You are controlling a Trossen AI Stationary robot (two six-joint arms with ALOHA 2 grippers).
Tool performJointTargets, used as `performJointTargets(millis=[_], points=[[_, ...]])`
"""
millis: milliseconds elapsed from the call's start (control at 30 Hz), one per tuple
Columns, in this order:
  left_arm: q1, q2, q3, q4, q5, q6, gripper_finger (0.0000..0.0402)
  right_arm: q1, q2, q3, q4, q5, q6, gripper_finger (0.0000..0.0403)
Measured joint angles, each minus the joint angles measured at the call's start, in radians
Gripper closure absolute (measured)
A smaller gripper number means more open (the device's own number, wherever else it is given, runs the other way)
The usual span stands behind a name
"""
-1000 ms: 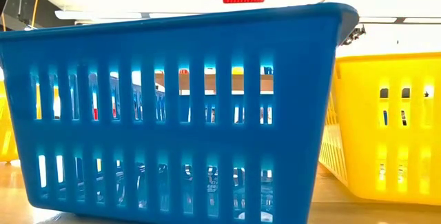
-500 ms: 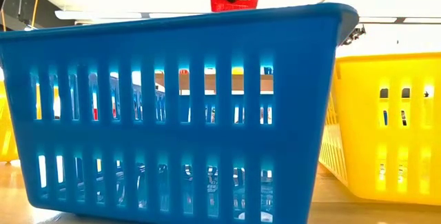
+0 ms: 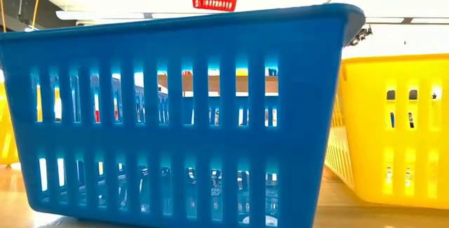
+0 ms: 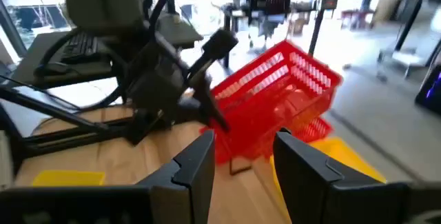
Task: Stack baskets on shelf by color
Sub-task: Stack the right red bin on top of the red bin on the shelf
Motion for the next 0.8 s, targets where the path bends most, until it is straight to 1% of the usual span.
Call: performJointTargets(millis=[67,133,167,267,333,533,633,733,800], points=[[0.033,-0.029,-0.004,-0.029,0.037,0.022,0.0401,0.0,-0.001,0.042,-0.054,-0.017,0.062,0.0269],[0.059,-0.051,0.001,-0.007,0.072,0.043,0.0401,0.0,-0.002,0.085,-0.132,-0.036,0.104,0.0269],[0.08,-0.066,-0.002,-0.024,0.099,0.052,0.0401,0.0,-0.003,0.104,-0.162,-0.044,0.122,0.0269],[0.118,-0.091,0.0,-0.013,0.15,0.099,0.0401,0.0,-0.001,0.15,-0.233,-0.061,0.164,0.0269],[0.158,-0.112,-0.003,-0.032,0.192,0.13,0.0401,0.0,-0.001,0.176,-0.258,-0.083,0.189,0.0269],[0.258,-0.154,-0.001,-0.016,0.291,0.232,0.0401,0.0,-0.001,0.219,-0.284,-0.13,0.231,0.0269],[0.321,-0.164,-0.001,-0.009,0.383,0.271,0.0401,0.0,-0.001,0.221,-0.296,-0.13,0.231,0.0269],[0.385,-0.175,-0.002,-0.012,0.511,0.269,0.0401,0.0,0.0,0.221,-0.336,-0.13,0.231,0.0269],[0.424,-0.192,-0.002,-0.011,0.555,0.273,0.0401,0.0,0.0,0.221,-0.369,-0.13,0.231,0.0269]])
